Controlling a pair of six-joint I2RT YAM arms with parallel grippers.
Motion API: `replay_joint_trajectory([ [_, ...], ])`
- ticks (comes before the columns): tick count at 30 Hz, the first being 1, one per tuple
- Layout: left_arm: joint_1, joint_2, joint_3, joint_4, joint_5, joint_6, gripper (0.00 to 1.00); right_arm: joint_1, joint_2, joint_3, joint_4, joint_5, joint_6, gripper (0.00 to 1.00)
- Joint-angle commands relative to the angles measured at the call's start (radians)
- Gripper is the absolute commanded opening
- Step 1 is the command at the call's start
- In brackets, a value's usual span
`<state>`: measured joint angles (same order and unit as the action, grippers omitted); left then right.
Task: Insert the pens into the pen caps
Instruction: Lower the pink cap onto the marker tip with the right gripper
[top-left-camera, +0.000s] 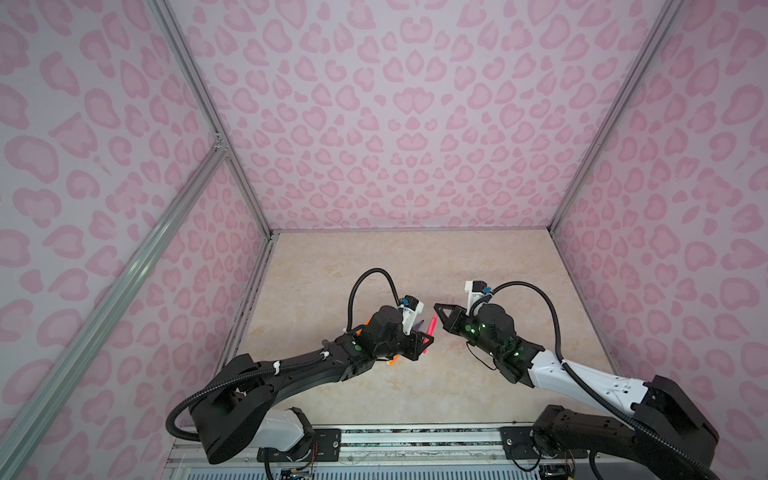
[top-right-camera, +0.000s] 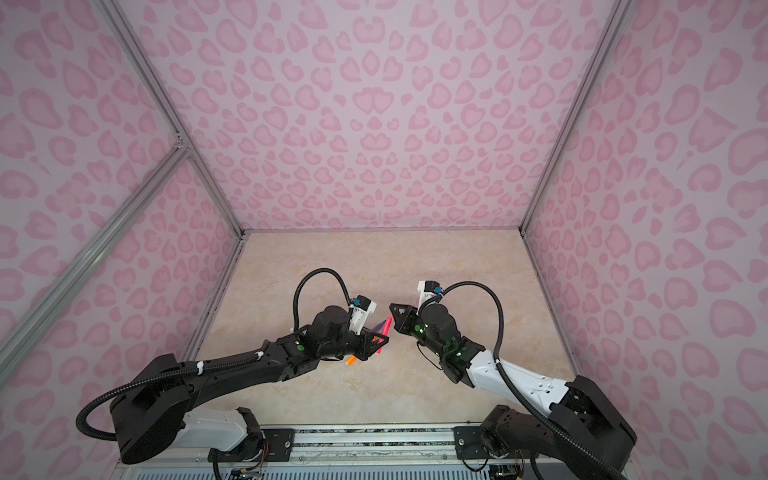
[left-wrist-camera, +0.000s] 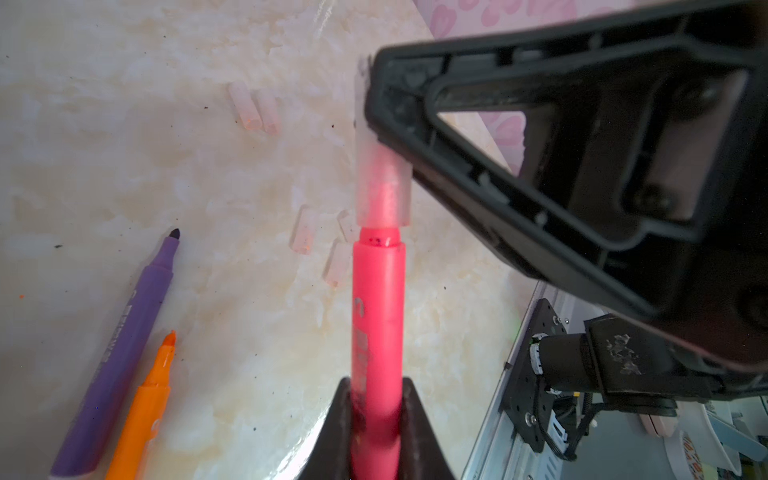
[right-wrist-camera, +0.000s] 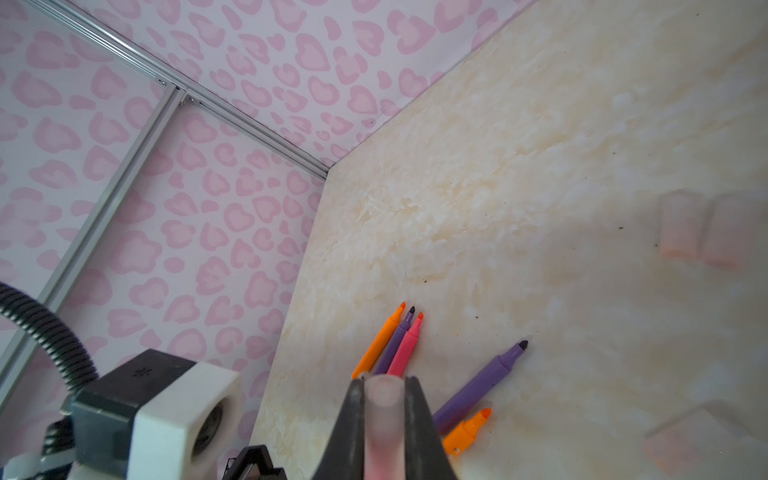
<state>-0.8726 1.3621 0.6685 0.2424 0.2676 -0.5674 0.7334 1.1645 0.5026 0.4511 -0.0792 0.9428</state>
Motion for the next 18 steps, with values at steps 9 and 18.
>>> replay_joint_trajectory([
  [9,0.012,-0.098,-0.070,0.181,0.042,-0.037,0.04,0.040,-0.023,-0.055,0.235,-0.094,-0.029,0.00],
  [18,0.012,-0.152,-0.104,0.248,0.100,-0.035,0.04,0.051,-0.017,-0.072,0.322,-0.136,-0.032,0.00],
])
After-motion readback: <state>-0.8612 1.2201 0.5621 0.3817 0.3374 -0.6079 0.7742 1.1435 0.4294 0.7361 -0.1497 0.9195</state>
